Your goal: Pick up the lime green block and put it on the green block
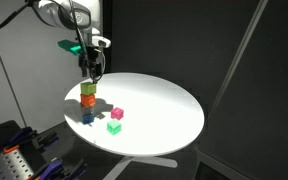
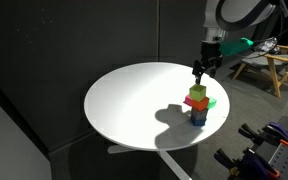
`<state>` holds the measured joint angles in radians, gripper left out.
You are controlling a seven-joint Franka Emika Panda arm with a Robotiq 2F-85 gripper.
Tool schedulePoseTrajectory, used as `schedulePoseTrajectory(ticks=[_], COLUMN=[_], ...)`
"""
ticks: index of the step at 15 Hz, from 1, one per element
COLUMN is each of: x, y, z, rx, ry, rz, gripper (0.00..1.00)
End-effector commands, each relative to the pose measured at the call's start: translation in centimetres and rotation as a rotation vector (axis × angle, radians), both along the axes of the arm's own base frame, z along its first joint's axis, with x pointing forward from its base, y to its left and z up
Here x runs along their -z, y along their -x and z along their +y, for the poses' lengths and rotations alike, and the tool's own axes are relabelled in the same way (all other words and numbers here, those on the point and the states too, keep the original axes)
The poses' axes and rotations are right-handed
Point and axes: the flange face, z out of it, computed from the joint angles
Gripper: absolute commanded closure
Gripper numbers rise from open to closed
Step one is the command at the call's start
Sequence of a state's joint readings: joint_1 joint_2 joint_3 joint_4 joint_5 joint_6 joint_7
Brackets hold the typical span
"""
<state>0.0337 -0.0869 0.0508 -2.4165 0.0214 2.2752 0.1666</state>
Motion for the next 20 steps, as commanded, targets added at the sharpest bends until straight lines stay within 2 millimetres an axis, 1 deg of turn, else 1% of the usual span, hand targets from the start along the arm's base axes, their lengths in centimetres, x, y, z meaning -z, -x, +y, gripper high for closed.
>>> schedulePoseTrajectory(ticks=[1,5,8,20], x=[0.4,0.8,1.4,3.9], y=[-0.3,-0.2,-0.3,-0.9], z=[1.3,2.9,3.6,3.5], rx=[-0.020,-0.049,-0.063,-0.079], ry=[0.006,0.013,0.019,0.041], rz=[-0.010,-0.009,-0.010,0.007], gripper=[0.00,0.00,0.00,0.00])
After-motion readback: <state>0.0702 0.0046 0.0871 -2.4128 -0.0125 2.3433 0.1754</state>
